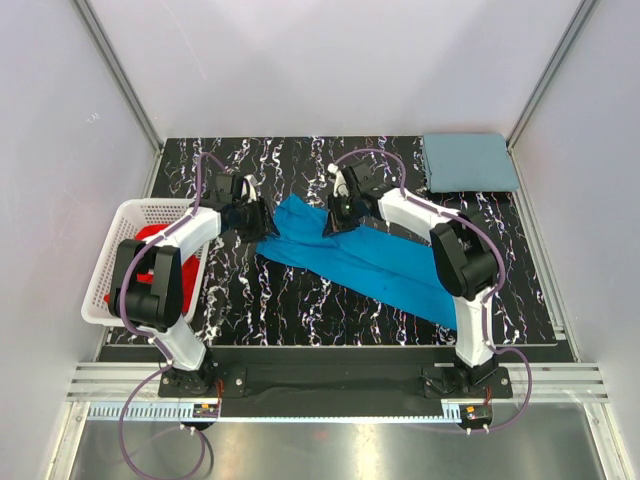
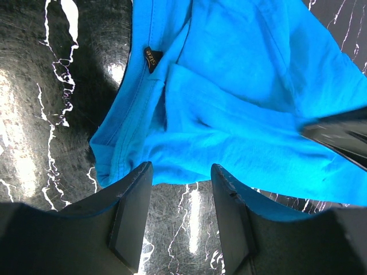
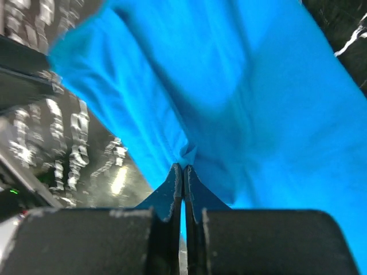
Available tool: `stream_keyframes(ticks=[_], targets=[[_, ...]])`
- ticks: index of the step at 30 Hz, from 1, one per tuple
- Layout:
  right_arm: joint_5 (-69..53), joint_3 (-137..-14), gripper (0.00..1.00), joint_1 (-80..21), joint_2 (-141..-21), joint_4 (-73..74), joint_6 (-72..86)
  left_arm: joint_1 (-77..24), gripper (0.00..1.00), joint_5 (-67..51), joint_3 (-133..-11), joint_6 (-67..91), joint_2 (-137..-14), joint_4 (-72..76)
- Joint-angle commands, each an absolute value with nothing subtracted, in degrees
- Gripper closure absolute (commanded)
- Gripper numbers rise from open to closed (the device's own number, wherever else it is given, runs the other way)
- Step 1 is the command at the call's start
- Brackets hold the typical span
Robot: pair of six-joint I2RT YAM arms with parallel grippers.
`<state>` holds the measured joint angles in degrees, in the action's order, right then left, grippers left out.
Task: Fold and stack the t-shirts
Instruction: Fold the tshirt
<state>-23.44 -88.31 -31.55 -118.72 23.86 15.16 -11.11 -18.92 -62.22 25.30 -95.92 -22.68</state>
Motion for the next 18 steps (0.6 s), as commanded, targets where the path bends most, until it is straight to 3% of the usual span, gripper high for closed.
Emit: stream_keyframes(ticks=[1, 18], targets=[[-20.8, -86.7, 1.0, -32.4, -113.9, 17.6, 22.2, -10.9, 0.5, -18.4, -61.9, 25.4, -93.4, -21.1], [-13.3, -83.5, 0.99, -32.3, -116.7, 24.4, 32.8, -11.2, 0.49, -20.3, -62.3, 24.7, -94.1, -20.9]])
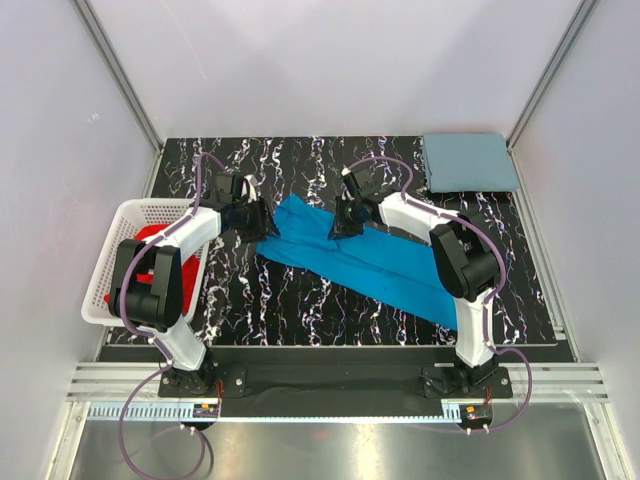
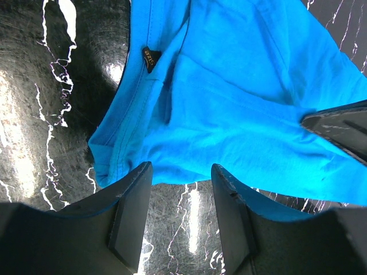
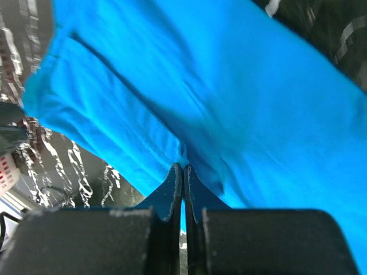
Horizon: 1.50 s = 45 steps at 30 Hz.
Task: Fold and stack the t-shirts
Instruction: Fold the tshirt
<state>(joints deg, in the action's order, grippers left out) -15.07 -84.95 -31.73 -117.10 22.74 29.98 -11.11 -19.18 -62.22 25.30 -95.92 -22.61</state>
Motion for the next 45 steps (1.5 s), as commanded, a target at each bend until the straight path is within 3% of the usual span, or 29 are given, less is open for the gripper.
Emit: stream_keyframes(ticks=[1, 9, 17, 22, 28, 35, 45], targets=[[-13.6, -82.7, 0.99, -32.3, -116.3, 23.3, 33.7, -11.3, 0.49, -20.5, -62.7, 24.6, -94.4, -21.0], [-14.2, -77.6, 0.97, -32.3, -113.6, 20.6, 35.9, -12.8, 0.51, -20.0, -64.6, 24.4, -95.0, -22.1], [-13.6, -77.3, 0.73, -32.3, -110.3, 21.4, 34.7, -17.3, 0.51, -18.6, -67.4, 25.1, -92.3, -21.2], [-16.1, -80.5, 0.68, -32.3, -108.7, 22.8, 33.0, -18.4, 0.51, -20.2, -68.7, 29.1, -91.4, -15.8], [-17.6, -82.2, 0.81, -32.3, -110.1, 21.8, 33.7, -18.5, 0.51, -22.6, -70.0, 31.5, -96.6, -12.3], [-18.5, -78.1, 0.85, -32.3, -111.5, 18.5, 34.9, -19.3, 0.52, -22.9, -65.7, 35.0, -103.0, -6.9], [-11.8, -73.6, 0.91, -30.8, -112.7, 18.1, 33.8, -20.3, 0.52, -6.9, -69.1, 31.6, -107.5, -19.6]])
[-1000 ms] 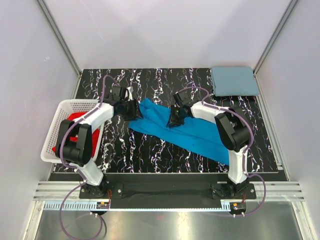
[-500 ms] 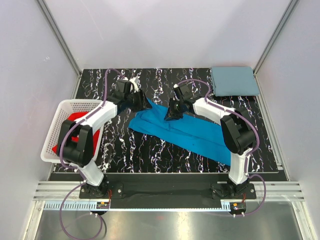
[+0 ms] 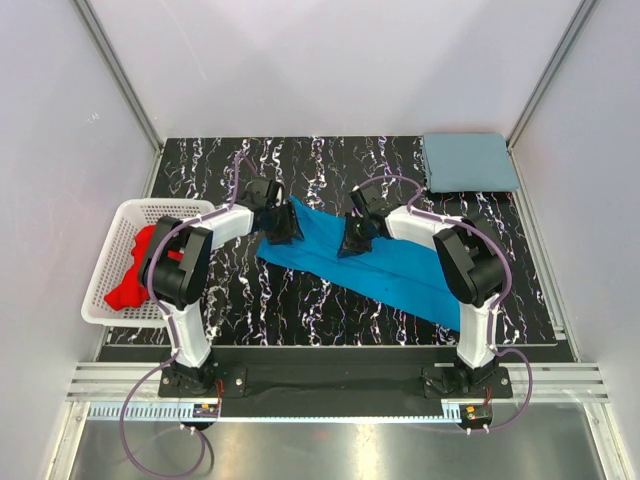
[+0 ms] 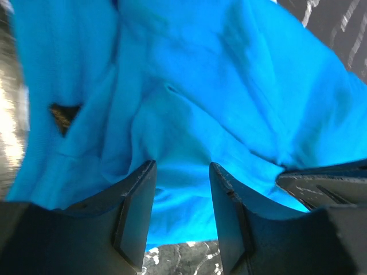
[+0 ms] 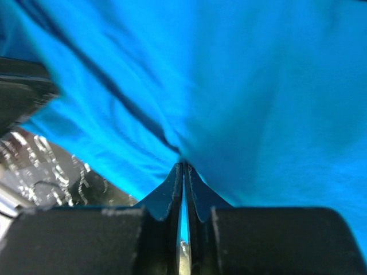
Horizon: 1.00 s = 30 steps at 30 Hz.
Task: Fold and stack the t-shirts
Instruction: Fold the tshirt
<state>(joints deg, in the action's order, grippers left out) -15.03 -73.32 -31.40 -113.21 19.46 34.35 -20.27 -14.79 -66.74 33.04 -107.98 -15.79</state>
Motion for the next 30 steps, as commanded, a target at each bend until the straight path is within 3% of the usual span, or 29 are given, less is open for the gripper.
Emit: stream_keyframes(ticks=[1, 6, 10, 17, 24, 30], targets=[[-11.6, -73.8, 0.91, -30.8, -112.4, 18.6, 33.7, -20.4, 0.51, -5.2, -69.3, 31.6, -107.1, -20.6], [-12.7, -74.0, 0.88, -30.8, -109.3, 18.8, 33.2, -20.4, 0.51, -3.7, -71.0, 31.5, -107.5, -22.7], [-13.4, -74.6, 0.78, -30.8, -107.8, 19.1, 33.0, -20.8, 0.5, -4.9, -71.4, 31.8, -107.8, -22.7], [-16.7, -75.4, 0.8, -31.3, -105.6, 18.4, 34.4, -22.0, 0.48, -5.5, -73.2, 32.1, -105.2, -24.6], [-10.7, -78.6, 0.8, -31.0, -99.3, 27.0, 31.8, -23.5, 0.46, -1.6, -74.5, 31.1, -97.1, -27.4], [-5.6, -81.6, 0.78, -28.6, -91.5, 33.8, 30.5, -25.1, 0.55, -4.4, -64.4, 35.7, -96.5, -19.0]])
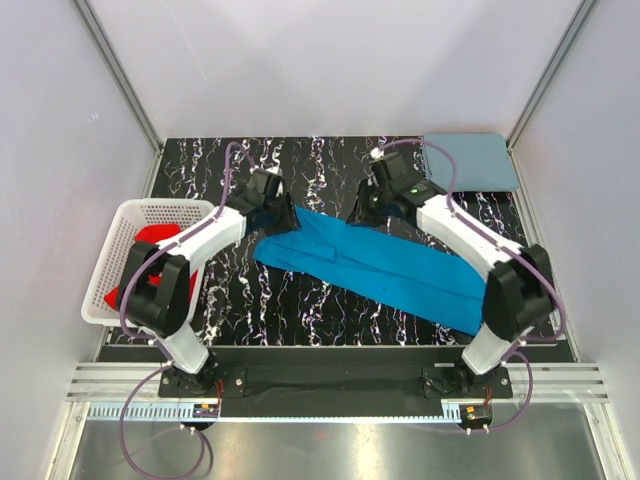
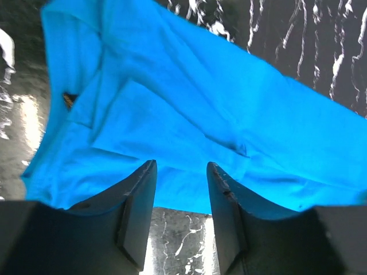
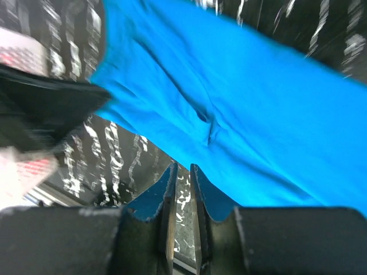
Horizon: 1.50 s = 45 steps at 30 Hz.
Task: Fold and stack the t-shirts
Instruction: Fold the tshirt
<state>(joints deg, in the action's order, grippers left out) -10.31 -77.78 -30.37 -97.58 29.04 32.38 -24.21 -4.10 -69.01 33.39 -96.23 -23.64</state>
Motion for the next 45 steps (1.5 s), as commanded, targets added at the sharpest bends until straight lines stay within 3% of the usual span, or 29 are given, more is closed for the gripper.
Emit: stream_keyframes(ticks=[1, 7, 13, 18, 23, 25, 29, 35, 40, 45], targets=[[-5.2, -82.1, 0.78, -28.1, -90.5, 34.4, 30.2, -25.1, 0.55, -4.1, -63.6, 35.9, -97.5, -18.5], [-2.5, -84.9, 0.75, -25.6, -82.8, 37.3, 28.7, -25.0, 0.56, -1.9, -64.6, 35.2, -105.7, -18.4], [-1.7, -85.6, 0.75, -24.8, -78.1, 39.7, 28.7, -23.2, 0.52, -0.9, -77.5, 31.8, -116.7, -22.6], [2.4, -88.2, 0.75, -24.3, -75.1, 43.3, 27.2, -17.8, 0.5, -5.6, -98.9, 29.3, -131.3, -26.7], [4.0, -90.7, 0.73, -23.9, -73.8, 43.1, 26.6, -16.1, 0.49, -19.6, -123.5, 29.2, -140.0, -30.6], [4.7, -91.8, 0.73, -23.8, -74.1, 44.0, 25.8, -17.0, 0.47, -21.5, -121.0, 30.6, -134.5, -27.2], [4.5, -93.3, 0.71, -23.7, -74.4, 45.2, 25.1, -18.9, 0.42, -22.6, -99.8, 33.5, -116.9, -11.7], [2.9, -91.1, 0.7, -23.8, -71.2, 45.1, 26.2, -25.6, 0.42, -22.7, -87.1, 33.2, -106.1, -11.5], [2.6, -89.7, 0.7, -23.7, -68.4, 45.1, 26.4, -33.7, 0.45, -21.9, -73.4, 38.2, -100.6, -3.4], [1.9, -89.0, 0.7, -23.6, -66.1, 45.2, 26.8, -41.8, 0.52, -21.4, -71.7, 41.7, -105.6, -1.6]])
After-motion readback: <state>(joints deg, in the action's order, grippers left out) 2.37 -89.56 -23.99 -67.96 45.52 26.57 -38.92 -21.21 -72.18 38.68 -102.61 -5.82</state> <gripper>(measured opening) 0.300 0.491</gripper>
